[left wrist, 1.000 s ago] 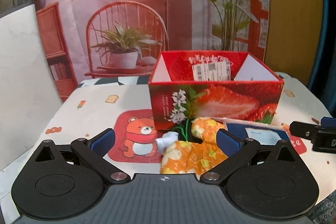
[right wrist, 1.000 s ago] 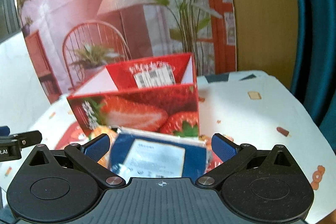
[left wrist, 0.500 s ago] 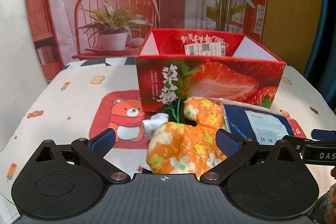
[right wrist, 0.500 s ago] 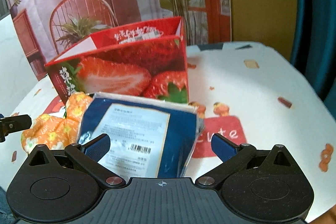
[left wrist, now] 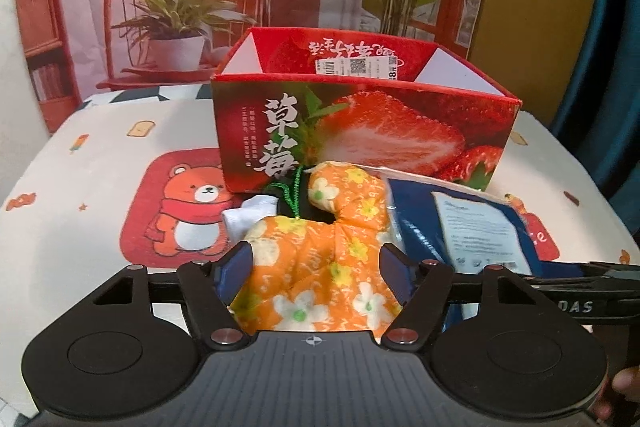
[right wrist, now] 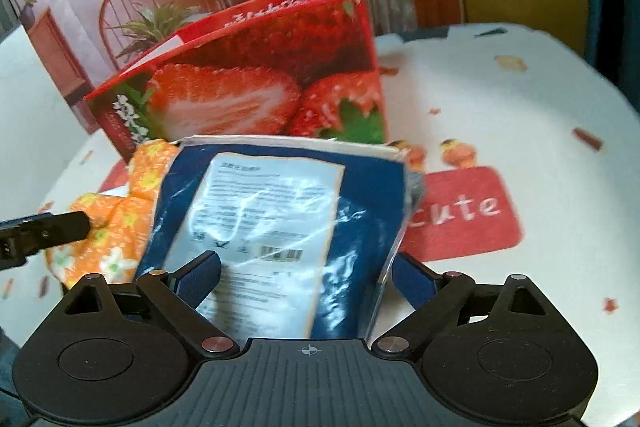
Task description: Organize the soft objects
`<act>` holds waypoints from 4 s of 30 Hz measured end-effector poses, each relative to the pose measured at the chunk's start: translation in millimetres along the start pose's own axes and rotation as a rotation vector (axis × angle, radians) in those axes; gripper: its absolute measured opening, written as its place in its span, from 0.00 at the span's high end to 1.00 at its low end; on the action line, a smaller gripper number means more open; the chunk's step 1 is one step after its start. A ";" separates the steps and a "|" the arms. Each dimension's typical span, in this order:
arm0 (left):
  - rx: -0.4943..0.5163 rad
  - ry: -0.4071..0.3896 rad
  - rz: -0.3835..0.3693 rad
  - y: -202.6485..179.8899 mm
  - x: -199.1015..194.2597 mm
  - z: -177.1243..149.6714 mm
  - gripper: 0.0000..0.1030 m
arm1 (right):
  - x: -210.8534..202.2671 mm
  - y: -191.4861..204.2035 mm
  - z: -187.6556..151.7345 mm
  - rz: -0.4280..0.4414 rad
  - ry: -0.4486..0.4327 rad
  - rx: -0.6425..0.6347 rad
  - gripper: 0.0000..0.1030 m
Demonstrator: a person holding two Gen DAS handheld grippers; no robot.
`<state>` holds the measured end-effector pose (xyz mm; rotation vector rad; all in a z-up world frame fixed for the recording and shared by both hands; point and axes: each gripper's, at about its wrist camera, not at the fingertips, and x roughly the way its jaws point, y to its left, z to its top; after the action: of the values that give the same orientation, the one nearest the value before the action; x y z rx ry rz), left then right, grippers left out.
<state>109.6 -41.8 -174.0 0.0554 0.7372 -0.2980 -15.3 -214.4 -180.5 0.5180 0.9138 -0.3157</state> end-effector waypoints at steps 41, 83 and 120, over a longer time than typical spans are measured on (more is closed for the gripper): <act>-0.090 0.028 -0.122 11.1 17.4 -14.2 0.40 | 5.6 20.3 1.1 0.127 -0.006 -0.005 0.29; -0.094 0.127 -0.297 10.4 23.0 -25.3 0.53 | -10.9 17.7 -6.5 0.160 0.023 0.016 0.54; -0.051 -0.162 -0.263 0.6 69.2 165.5 0.54 | 24.7 48.2 195.2 0.192 -0.304 -0.270 0.60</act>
<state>266.4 -83.9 -97.7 -0.1143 0.5909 -0.5285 151.9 -282.7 -88.8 0.2944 0.5936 -0.0900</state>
